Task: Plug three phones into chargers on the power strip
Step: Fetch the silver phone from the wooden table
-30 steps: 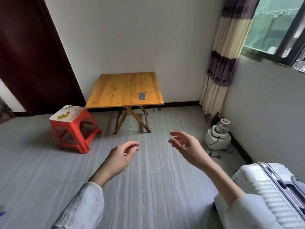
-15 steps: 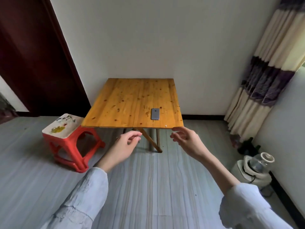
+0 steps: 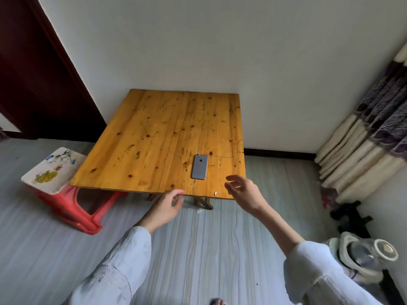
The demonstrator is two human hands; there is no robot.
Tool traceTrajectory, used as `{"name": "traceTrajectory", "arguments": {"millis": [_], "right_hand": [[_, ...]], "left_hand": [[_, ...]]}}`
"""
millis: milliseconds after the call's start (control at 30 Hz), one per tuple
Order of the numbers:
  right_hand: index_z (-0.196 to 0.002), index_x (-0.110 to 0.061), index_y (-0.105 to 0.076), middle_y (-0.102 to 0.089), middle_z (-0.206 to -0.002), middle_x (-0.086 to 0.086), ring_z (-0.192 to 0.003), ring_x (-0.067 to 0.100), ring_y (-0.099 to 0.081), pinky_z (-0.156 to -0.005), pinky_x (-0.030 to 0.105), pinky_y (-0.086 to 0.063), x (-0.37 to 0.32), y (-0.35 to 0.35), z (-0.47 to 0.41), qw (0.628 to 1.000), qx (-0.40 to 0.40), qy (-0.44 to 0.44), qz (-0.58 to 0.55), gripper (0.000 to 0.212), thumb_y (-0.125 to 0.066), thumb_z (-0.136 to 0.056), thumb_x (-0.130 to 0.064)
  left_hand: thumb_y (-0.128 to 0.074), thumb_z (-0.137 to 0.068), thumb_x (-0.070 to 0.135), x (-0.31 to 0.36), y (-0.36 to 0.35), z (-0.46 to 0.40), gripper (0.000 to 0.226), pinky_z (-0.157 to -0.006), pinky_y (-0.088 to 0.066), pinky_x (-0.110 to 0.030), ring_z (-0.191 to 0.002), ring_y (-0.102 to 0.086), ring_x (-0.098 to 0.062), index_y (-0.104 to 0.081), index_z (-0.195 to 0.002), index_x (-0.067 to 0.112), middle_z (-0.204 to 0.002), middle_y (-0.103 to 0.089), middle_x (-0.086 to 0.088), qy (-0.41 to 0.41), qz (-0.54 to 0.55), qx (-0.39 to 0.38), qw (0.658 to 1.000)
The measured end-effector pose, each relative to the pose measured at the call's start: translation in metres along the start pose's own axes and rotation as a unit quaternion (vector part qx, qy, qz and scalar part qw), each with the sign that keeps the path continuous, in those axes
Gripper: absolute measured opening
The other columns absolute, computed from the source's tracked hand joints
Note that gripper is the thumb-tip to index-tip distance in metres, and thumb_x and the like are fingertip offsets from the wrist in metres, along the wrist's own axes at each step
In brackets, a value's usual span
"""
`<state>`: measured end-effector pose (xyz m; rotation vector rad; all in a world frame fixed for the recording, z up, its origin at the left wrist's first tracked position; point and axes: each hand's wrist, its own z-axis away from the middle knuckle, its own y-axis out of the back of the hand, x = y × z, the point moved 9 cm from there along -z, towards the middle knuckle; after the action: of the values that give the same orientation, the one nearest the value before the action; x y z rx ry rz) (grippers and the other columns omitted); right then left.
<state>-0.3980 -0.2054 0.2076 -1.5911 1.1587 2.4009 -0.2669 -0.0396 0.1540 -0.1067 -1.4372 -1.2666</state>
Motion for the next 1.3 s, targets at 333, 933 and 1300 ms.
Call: {"name": "traceTrajectory", "arguments": {"millis": [333, 933, 1300], "right_hand": [[-0.129, -0.01, -0.049, -0.061, -0.125, 0.011, -0.113, 0.023, -0.058, -0.076, 0.019, -0.032, 0.065, -0.053, -0.146, 0.991, -0.054, -0.083, 0.09, 0.04, -0.048, -0.093, -0.029], [-0.13, 0.001, -0.033, -0.028, -0.132, 0.015, -0.122, 0.034, -0.03, -0.092, 0.045, -0.041, 0.134, -0.18, -0.298, 0.924, 0.014, -0.311, 0.224, 0.077, -0.072, -0.075, -0.036], [-0.121, -0.005, -0.043, -0.051, -0.123, 0.014, -0.114, 0.032, -0.046, -0.092, 0.045, -0.045, 0.138, -0.179, -0.311, 0.926, 0.019, -0.332, 0.176, 0.06, -0.072, -0.074, -0.028]], "left_hand": [[-0.045, -0.094, 0.026, -0.079, -0.012, -0.137, 0.05, -0.116, -0.019, -0.039, -0.142, -0.017, -0.022, -0.03, -0.141, 0.019, -0.154, -0.02, -0.005, 0.052, -0.114, -0.03, 0.992], [-0.046, -0.087, 0.048, -0.218, -0.032, -0.236, 0.078, -0.106, 0.002, -0.068, -0.142, 0.02, -0.031, 0.007, -0.143, 0.037, -0.156, 0.02, -0.003, 0.063, -0.314, -0.075, 0.944], [-0.05, -0.086, 0.045, -0.215, -0.032, -0.237, 0.081, -0.106, 0.003, -0.068, -0.142, 0.019, -0.033, 0.006, -0.143, 0.036, -0.156, 0.018, -0.005, 0.071, -0.295, -0.079, 0.949]]}}
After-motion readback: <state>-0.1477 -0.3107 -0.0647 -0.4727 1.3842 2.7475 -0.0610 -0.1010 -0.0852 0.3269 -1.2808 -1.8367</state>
